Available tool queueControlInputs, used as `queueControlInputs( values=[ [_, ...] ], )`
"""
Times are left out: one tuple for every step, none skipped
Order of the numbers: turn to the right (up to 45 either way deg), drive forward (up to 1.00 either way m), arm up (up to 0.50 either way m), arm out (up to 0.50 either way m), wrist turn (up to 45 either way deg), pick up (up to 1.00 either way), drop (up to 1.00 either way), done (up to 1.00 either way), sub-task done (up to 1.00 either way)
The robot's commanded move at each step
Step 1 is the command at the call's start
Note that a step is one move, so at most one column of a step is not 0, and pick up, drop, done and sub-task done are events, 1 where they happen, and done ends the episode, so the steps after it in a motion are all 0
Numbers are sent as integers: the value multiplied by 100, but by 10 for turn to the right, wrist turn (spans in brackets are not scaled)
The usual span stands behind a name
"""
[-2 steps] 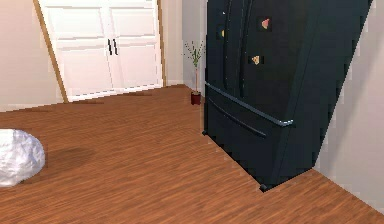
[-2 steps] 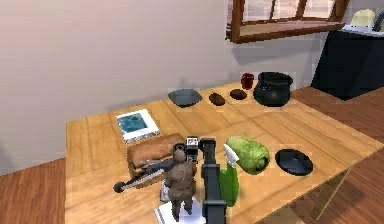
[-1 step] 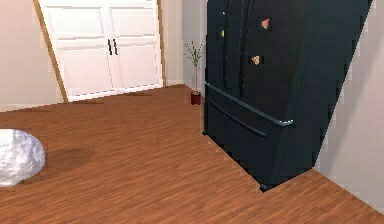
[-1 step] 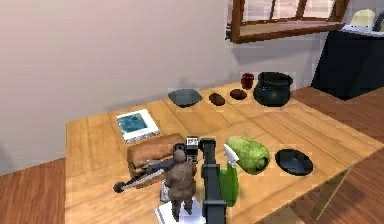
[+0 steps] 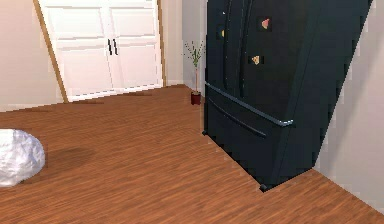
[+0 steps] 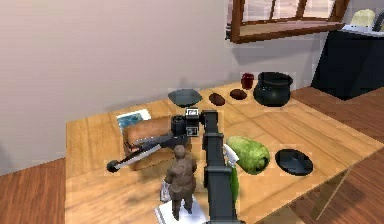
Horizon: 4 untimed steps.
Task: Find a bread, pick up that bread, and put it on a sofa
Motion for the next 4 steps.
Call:
queueControlInputs(
  values=[
    [0, 0, 16, 0, 0, 0, 0, 0, 0],
    [0, 0, 0, 0, -450, 0, 0, 0, 0],
    [0, 0, 0, 0, -60, 0, 0, 0, 0],
    [0, 0, 0, -34, 0, 0, 0, 0, 0]
  ],
)
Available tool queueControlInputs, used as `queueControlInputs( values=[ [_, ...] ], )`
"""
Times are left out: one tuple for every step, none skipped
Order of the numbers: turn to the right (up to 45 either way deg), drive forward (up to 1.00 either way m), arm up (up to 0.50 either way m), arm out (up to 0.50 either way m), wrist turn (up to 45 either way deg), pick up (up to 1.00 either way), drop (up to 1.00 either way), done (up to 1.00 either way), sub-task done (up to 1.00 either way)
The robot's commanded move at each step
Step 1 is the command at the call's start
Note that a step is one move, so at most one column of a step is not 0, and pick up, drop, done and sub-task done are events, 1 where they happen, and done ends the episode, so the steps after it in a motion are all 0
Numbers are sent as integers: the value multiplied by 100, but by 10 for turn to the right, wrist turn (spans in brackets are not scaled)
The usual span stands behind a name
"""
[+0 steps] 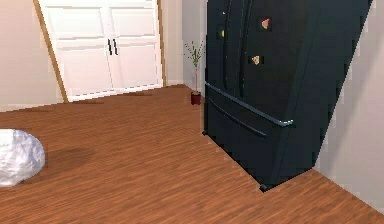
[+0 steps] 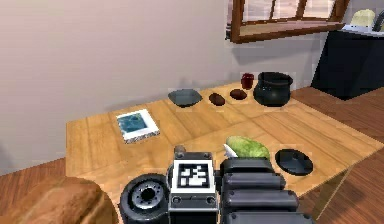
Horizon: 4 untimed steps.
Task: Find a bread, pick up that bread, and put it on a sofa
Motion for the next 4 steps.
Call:
queueControlInputs(
  values=[
    [-450, 0, 0, 0, 0, 0, 0, 0, 0],
    [-270, 0, 0, 0, 0, 0, 0, 0, 0],
    [0, 50, 0, 0, 0, 0, 0, 0, 0],
    [-330, 0, 0, 0, 0, 0, 0, 0, 0]
  ],
)
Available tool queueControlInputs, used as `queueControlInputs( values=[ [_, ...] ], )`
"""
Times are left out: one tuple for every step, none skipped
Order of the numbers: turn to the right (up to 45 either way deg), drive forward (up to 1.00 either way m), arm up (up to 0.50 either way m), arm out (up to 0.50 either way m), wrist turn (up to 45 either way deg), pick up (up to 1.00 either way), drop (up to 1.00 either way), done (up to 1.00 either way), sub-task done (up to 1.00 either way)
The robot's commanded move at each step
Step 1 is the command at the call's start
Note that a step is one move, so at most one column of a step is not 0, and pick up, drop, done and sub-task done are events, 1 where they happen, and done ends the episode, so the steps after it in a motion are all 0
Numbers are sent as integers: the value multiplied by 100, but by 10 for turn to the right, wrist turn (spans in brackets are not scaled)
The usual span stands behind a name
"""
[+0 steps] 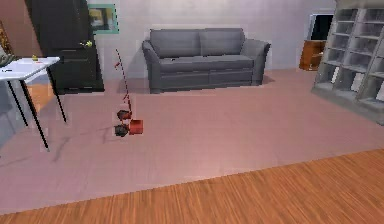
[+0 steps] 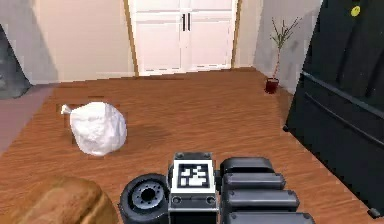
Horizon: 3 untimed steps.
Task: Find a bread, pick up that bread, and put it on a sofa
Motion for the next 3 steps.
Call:
queueControlInputs(
  values=[
    [0, 100, 0, 0, 0, 0, 0, 0, 0],
    [-30, 0, 0, 0, 0, 0, 0, 0, 0],
    [0, 100, 0, 0, 0, 0, 0, 0, 0]
  ],
)
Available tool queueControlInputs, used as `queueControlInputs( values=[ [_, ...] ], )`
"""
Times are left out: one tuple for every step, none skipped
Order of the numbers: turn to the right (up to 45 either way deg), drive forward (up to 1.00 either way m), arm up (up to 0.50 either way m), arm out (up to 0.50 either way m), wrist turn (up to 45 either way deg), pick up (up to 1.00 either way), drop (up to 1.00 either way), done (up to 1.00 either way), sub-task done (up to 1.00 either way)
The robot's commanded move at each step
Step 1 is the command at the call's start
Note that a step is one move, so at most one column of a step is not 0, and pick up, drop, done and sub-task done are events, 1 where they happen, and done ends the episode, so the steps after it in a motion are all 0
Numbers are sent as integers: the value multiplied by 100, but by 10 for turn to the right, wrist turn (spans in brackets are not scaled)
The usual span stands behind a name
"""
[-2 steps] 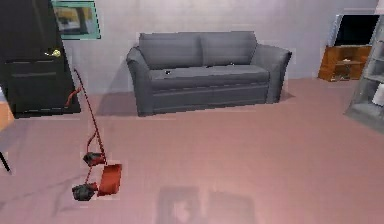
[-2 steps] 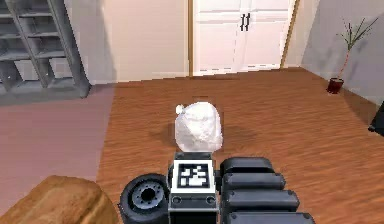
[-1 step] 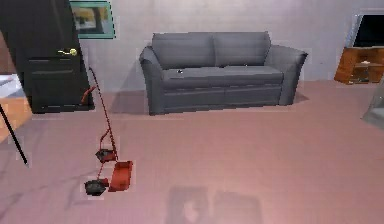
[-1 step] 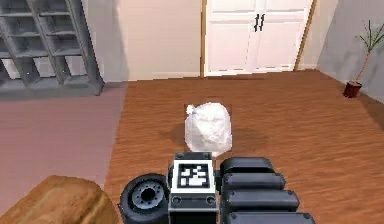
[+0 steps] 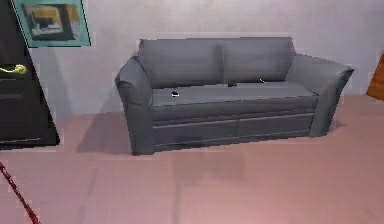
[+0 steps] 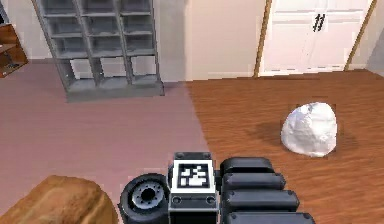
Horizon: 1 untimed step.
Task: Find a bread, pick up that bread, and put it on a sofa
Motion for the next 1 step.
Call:
queueControlInputs(
  values=[
    [0, 25, 0, 0, 0, 0, 0, 0, 0]
  ],
)
